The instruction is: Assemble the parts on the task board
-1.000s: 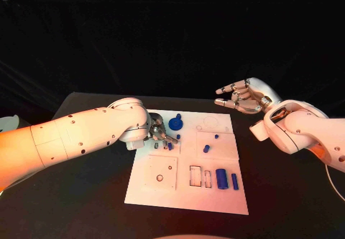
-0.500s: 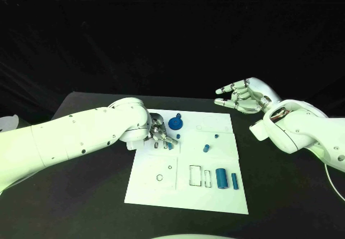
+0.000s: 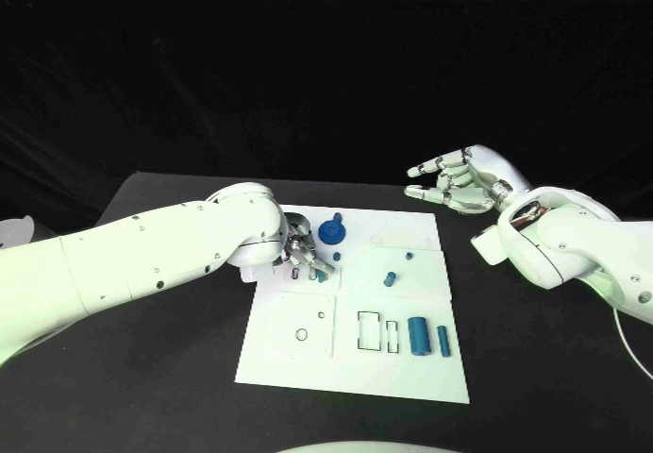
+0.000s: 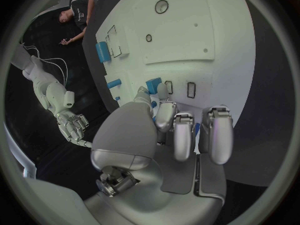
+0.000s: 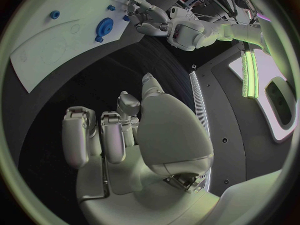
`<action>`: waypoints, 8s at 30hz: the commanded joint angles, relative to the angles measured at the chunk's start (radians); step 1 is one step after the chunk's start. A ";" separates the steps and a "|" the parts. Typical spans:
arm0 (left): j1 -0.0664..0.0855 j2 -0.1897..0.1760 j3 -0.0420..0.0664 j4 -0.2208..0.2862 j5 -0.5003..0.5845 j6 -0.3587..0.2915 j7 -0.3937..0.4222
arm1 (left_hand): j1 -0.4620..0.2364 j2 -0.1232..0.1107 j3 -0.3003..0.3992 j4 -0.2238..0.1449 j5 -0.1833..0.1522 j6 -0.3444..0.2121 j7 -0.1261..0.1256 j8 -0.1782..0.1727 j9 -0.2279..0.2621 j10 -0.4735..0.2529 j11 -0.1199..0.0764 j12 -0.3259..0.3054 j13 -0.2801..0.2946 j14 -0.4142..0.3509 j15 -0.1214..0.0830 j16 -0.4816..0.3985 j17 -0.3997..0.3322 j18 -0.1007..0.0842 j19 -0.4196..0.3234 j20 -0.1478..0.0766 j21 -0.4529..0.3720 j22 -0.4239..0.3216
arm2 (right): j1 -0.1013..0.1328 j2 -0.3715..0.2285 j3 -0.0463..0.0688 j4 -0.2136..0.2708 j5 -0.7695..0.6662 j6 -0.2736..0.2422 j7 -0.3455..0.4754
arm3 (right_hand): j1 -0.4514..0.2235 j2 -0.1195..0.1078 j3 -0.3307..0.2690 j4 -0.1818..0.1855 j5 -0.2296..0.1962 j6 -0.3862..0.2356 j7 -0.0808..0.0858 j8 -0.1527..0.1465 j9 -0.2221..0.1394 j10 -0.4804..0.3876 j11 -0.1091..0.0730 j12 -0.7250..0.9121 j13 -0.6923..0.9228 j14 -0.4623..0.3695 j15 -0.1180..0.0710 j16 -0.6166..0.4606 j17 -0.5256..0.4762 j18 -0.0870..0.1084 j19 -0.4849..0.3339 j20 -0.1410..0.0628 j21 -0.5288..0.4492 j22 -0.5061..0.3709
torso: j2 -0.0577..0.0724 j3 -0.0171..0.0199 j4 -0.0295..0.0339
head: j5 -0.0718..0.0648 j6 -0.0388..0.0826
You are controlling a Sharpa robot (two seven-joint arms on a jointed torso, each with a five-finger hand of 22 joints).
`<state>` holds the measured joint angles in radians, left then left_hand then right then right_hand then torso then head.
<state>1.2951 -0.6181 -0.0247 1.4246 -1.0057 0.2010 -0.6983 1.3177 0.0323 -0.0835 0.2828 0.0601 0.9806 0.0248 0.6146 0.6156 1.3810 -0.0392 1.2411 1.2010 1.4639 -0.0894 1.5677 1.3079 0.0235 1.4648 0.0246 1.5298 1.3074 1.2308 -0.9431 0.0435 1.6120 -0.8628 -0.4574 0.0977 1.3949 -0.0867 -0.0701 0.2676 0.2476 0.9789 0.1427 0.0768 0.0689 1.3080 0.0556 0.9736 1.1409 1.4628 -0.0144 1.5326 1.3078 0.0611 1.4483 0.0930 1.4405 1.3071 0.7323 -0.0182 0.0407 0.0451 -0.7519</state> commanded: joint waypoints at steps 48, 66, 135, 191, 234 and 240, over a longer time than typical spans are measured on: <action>-0.001 -0.076 0.001 0.105 -0.075 -0.178 0.053 | 0.026 -0.243 0.735 -0.166 0.244 -0.031 0.028 -0.077 0.083 0.008 0.015 -0.038 -0.010 0.107 0.009 0.003 0.263 -0.005 0.068 0.004 -0.004 0.190 | -0.005 0.006 -0.002 -0.010 -0.037 0.012 0.010 | 0.000 0.017 -0.008 0.001 0.011 0.007 -0.003 -0.002 0.001 -0.001 -0.003 -0.003 -0.002 0.093 -0.007 -0.005 0.204 -0.005 -0.001 -0.010 -0.004 0.000 | -0.001 0.0029 0.0021 | 0.010 0.000; -0.012 -0.059 -0.002 0.082 -0.159 -0.142 -0.004 | 0.021 -0.245 0.743 -0.174 0.244 -0.027 0.029 -0.078 0.085 0.012 0.015 -0.034 -0.006 0.107 0.009 0.003 0.263 -0.005 0.070 0.004 -0.003 0.192 | -0.006 0.005 -0.002 -0.010 -0.037 0.013 0.013 | 0.000 0.017 -0.008 0.001 0.011 0.007 -0.003 -0.002 0.001 -0.001 -0.003 -0.003 -0.002 0.093 -0.007 -0.005 0.204 -0.005 -0.001 -0.010 -0.004 0.000 | 0.000 0.0006 0.0008 | 0.016 -0.002; -0.023 -0.014 -0.004 0.013 -0.078 0.012 -0.040 | -0.197 -0.209 0.638 -0.113 0.237 0.047 -0.010 -0.092 0.109 0.048 -0.013 0.014 0.050 0.107 -0.013 0.003 0.263 -0.013 0.086 -0.015 0.015 0.224 | -0.007 0.002 -0.002 -0.006 -0.014 0.025 0.012 | -0.001 0.019 -0.008 0.002 0.012 0.007 -0.003 -0.002 0.001 -0.001 -0.003 -0.004 -0.003 0.093 -0.007 -0.005 0.204 -0.005 -0.001 -0.010 -0.004 0.000 | 0.000 0.0025 -0.0005 | 0.018 -0.017; 0.064 -0.054 0.065 -0.046 -0.044 0.086 -0.037 | -0.266 -0.119 0.051 0.010 0.009 -0.004 0.021 -0.160 0.120 -0.009 0.014 -0.066 -0.010 0.107 0.006 0.003 0.263 -0.002 0.064 0.001 -0.018 0.186 | -0.007 0.001 -0.004 -0.021 -0.004 0.028 0.012 | -0.014 0.019 -0.027 0.008 -0.016 0.008 -0.002 -0.004 0.001 -0.003 -0.002 -0.010 -0.012 0.092 -0.007 -0.007 0.201 -0.004 -0.002 -0.010 -0.007 -0.003 | 0.001 0.0009 0.0021 | 0.010 -0.004; 0.066 0.107 0.031 -0.318 -0.155 0.173 0.040 | -0.156 -0.051 0.043 0.002 0.013 0.028 0.018 -0.175 0.075 0.002 0.013 -0.043 0.001 0.107 0.007 0.003 0.263 -0.008 0.076 0.004 -0.002 0.209 | -0.008 0.018 -0.004 -0.029 -0.004 0.032 0.014 | -0.012 0.024 -0.028 0.008 -0.015 0.008 -0.002 -0.005 0.001 -0.002 -0.003 -0.007 -0.011 0.092 -0.007 -0.007 0.201 -0.004 -0.002 -0.010 -0.007 -0.004 | 0.000 0.0019 0.0003 | 0.026 -0.006; 0.061 0.113 0.029 -0.328 -0.151 0.179 0.040 | -0.139 -0.047 0.051 0.001 0.014 0.030 0.018 -0.176 0.072 0.002 0.013 -0.044 -0.001 0.107 0.007 0.003 0.263 -0.008 0.076 0.004 -0.002 0.209 | -0.008 0.017 -0.004 -0.029 -0.004 0.032 0.014 | -0.012 0.024 -0.028 0.008 -0.015 0.008 -0.002 -0.005 0.001 -0.002 -0.003 -0.007 -0.011 0.092 -0.007 -0.007 0.201 -0.004 -0.002 -0.010 -0.007 -0.004 | 0.000 0.0017 0.0008 | 0.025 -0.008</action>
<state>1.3563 -0.5082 0.0039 1.0990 -1.1699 0.3538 -0.6713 1.1684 -0.0133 -0.0388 0.2841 0.0685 1.0026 0.0427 0.4424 0.6881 1.3774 -0.0253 1.1940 1.2009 1.4656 -0.0875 1.5677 1.3075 0.0235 1.4683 0.0247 1.5220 1.3076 1.2234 -0.9266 0.0391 1.5825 -0.8640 -0.4376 0.1034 1.3870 -0.0709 -0.0937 0.2744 0.2337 0.9822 0.1392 0.0768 0.0687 1.3081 0.0557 0.9694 1.1301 1.4647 -0.0162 1.5280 1.3081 0.0612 1.4448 0.0896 1.4368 1.3046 0.7317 -0.0162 0.0410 0.0707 -0.7583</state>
